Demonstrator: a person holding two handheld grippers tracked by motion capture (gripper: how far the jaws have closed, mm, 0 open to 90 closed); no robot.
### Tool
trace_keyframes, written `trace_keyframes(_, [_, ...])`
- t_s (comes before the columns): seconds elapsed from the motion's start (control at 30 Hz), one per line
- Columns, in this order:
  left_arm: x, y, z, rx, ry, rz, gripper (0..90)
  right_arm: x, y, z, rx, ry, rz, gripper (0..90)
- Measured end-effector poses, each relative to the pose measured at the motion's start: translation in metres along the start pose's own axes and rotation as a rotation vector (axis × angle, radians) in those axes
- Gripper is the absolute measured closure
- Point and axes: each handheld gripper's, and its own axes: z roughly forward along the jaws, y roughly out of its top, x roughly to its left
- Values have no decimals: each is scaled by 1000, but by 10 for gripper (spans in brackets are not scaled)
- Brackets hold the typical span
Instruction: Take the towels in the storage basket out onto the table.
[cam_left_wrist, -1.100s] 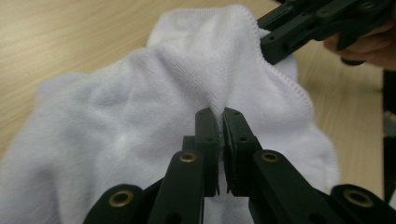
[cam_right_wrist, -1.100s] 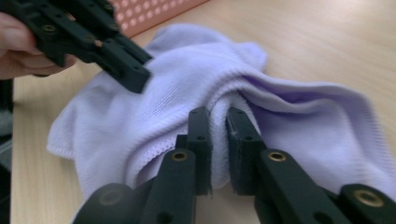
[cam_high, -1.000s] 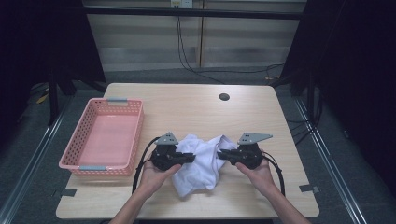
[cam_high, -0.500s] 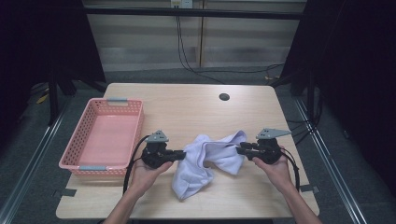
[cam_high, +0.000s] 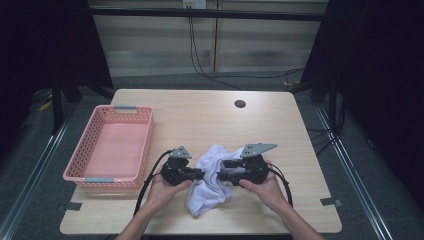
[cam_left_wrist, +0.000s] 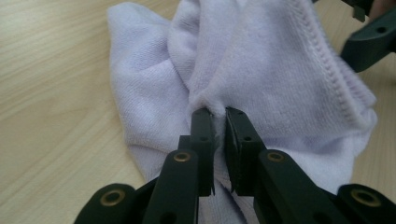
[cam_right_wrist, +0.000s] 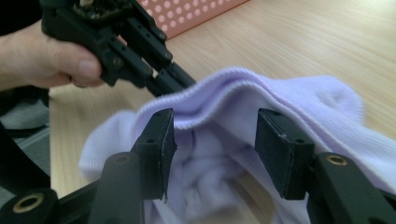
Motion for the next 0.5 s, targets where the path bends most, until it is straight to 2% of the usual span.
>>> trace_keyframes(0.07, [-3,0,1,5,2,18,815,-2,-1,6,8,16,13,489])
trace_keyframes(0.1, [-3,0,1,5,2,18,809,-1,-3,9,21,2,5,588])
trace_keyframes(0.13, [-3,0,2,11,-26,18,801,0,-4,11,37,-11,-12,687])
trace_keyframes(0.17, [-3,0,2,11,-26,18,781,0,-7,13,40,-24,-25,725])
trace_keyframes(0.23, [-4,2,1,9,-39,32,728,-1,-9,14,39,-21,-14,823])
trace_keyframes(0.33, [-8,7,-4,-48,-24,70,515,1,-9,13,30,-14,-44,875])
trace_keyframes(0.4, [-8,10,-2,-70,-36,73,473,1,-8,13,33,-9,-48,879])
trace_keyframes(0.43, [-8,11,2,-66,-29,81,502,2,-8,13,36,1,-49,880])
trace_keyframes(0.47, [-9,12,4,-58,-16,107,628,2,-8,12,40,-3,-54,881])
trace_keyframes(0.5, [-9,12,4,-58,-16,107,760,2,-8,12,40,-3,-54,881])
